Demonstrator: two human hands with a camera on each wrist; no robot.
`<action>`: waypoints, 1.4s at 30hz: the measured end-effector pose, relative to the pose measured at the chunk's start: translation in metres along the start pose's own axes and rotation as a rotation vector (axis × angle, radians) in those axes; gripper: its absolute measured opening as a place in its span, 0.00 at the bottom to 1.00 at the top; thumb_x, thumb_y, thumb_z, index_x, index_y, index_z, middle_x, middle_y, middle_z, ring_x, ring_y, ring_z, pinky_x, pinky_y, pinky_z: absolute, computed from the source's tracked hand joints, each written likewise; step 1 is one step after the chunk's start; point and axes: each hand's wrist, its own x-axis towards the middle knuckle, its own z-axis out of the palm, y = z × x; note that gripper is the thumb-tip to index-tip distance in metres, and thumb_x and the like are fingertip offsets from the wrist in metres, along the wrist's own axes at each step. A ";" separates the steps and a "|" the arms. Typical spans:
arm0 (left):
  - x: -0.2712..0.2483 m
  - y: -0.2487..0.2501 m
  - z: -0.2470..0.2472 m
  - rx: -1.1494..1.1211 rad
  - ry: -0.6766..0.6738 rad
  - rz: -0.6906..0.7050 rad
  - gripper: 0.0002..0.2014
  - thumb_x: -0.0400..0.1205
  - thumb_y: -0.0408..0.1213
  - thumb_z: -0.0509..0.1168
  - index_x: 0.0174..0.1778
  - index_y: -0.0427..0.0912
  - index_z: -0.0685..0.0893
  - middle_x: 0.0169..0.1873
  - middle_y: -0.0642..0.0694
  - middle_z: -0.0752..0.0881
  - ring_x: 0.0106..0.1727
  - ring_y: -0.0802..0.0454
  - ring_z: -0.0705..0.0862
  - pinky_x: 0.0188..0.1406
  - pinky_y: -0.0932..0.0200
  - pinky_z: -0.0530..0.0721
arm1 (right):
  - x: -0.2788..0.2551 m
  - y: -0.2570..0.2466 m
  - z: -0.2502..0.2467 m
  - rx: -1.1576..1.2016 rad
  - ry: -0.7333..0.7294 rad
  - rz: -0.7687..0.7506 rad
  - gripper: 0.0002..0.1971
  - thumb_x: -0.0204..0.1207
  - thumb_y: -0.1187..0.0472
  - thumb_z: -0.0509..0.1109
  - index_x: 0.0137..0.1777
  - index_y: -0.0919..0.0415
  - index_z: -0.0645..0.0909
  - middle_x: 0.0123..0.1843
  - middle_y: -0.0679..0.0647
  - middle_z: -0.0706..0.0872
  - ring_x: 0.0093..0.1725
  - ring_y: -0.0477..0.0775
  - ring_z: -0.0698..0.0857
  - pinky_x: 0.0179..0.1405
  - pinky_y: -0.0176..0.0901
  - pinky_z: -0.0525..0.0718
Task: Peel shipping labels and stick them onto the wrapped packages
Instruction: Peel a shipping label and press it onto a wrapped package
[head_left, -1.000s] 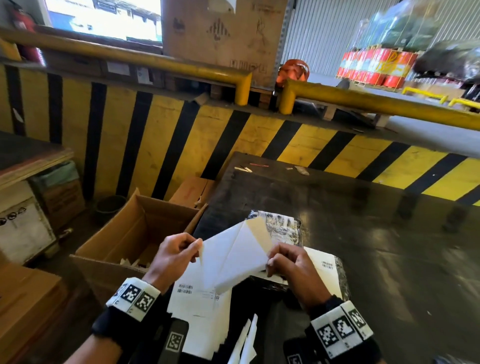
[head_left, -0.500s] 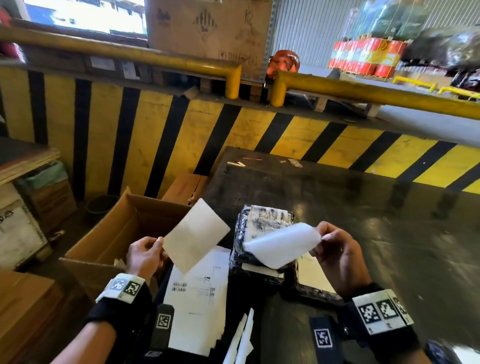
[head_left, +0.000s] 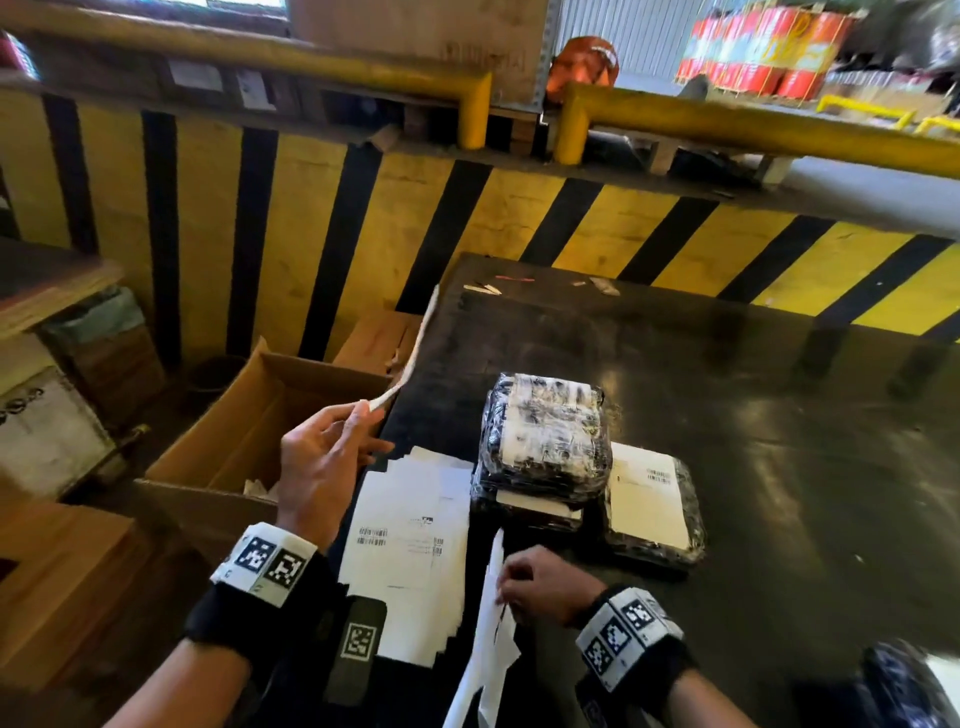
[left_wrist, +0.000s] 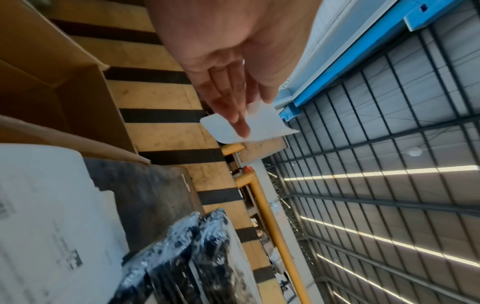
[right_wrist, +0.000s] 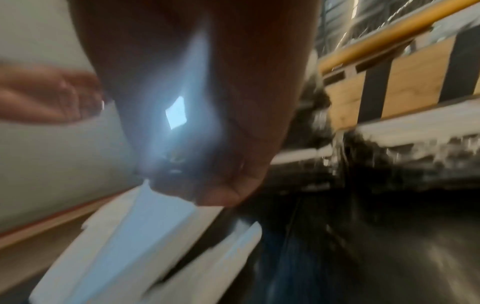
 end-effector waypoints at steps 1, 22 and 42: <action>-0.003 0.002 0.002 0.004 -0.002 0.031 0.09 0.82 0.39 0.64 0.53 0.39 0.85 0.44 0.51 0.89 0.38 0.57 0.90 0.32 0.67 0.87 | 0.004 0.005 0.006 -0.013 -0.031 0.008 0.13 0.78 0.70 0.65 0.33 0.57 0.77 0.31 0.51 0.80 0.24 0.37 0.80 0.26 0.29 0.79; -0.059 0.020 0.108 0.091 -0.394 0.485 0.19 0.77 0.56 0.65 0.58 0.50 0.86 0.43 0.55 0.90 0.40 0.71 0.87 0.42 0.79 0.81 | -0.069 -0.059 -0.058 1.173 0.893 -0.367 0.06 0.75 0.60 0.72 0.44 0.64 0.84 0.39 0.59 0.90 0.37 0.54 0.88 0.39 0.43 0.86; -0.062 0.043 0.237 0.097 -0.625 0.015 0.12 0.75 0.27 0.72 0.50 0.46 0.84 0.43 0.53 0.91 0.44 0.63 0.88 0.41 0.69 0.85 | -0.141 0.082 -0.153 0.677 1.058 -0.069 0.13 0.74 0.56 0.74 0.58 0.56 0.83 0.55 0.53 0.90 0.51 0.43 0.87 0.46 0.31 0.83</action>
